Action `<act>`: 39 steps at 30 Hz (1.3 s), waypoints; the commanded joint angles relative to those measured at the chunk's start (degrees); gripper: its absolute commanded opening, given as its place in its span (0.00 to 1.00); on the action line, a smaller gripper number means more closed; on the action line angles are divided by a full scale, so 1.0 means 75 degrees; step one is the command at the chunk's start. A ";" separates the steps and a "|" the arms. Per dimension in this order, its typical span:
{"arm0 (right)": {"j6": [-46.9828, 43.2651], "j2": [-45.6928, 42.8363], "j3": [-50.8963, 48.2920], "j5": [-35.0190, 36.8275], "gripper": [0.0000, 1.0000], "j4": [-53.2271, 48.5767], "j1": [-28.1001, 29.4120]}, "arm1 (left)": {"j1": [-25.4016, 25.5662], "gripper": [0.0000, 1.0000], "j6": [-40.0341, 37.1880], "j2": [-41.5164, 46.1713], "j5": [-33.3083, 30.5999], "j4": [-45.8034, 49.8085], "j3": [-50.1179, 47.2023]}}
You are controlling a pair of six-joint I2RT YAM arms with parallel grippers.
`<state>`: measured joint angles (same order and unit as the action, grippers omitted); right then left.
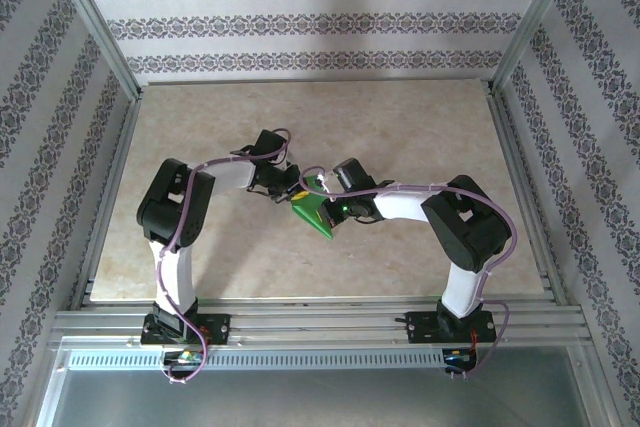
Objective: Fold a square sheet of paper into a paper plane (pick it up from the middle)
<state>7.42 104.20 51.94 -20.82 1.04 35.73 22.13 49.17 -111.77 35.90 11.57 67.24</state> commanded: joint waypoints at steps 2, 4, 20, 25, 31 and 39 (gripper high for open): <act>0.0057 0.0192 0.0093 0.0034 0.06 -0.0185 -0.0078 | -0.0270 0.17 0.0873 0.1020 -0.0186 -0.0894 -0.0825; 0.0052 0.0198 0.0092 0.0000 0.06 -0.0185 -0.0082 | -0.0303 0.17 0.1168 0.1334 -0.0205 -0.1268 -0.1297; 0.0077 0.0343 0.0092 -0.0057 0.06 -0.0165 -0.0088 | 0.0756 0.07 0.2970 0.1800 -0.0394 -0.3416 -0.2927; 0.0077 0.0321 0.0079 -0.0048 0.06 -0.0174 -0.0079 | 0.0779 0.06 0.2907 0.1514 -0.0427 -0.3427 -0.2787; 0.0089 0.0339 0.0105 -0.0073 0.06 -0.0188 -0.0078 | 0.0777 0.05 0.2940 0.1115 -0.0334 -0.3655 -0.2640; 0.0071 0.0344 0.0117 -0.0048 0.06 -0.0244 -0.0081 | 0.0779 0.05 0.2788 0.1068 -0.0377 -0.3418 -0.2731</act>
<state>7.60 104.86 52.40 -21.85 1.21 35.35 27.75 70.15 -103.48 33.78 -13.17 46.26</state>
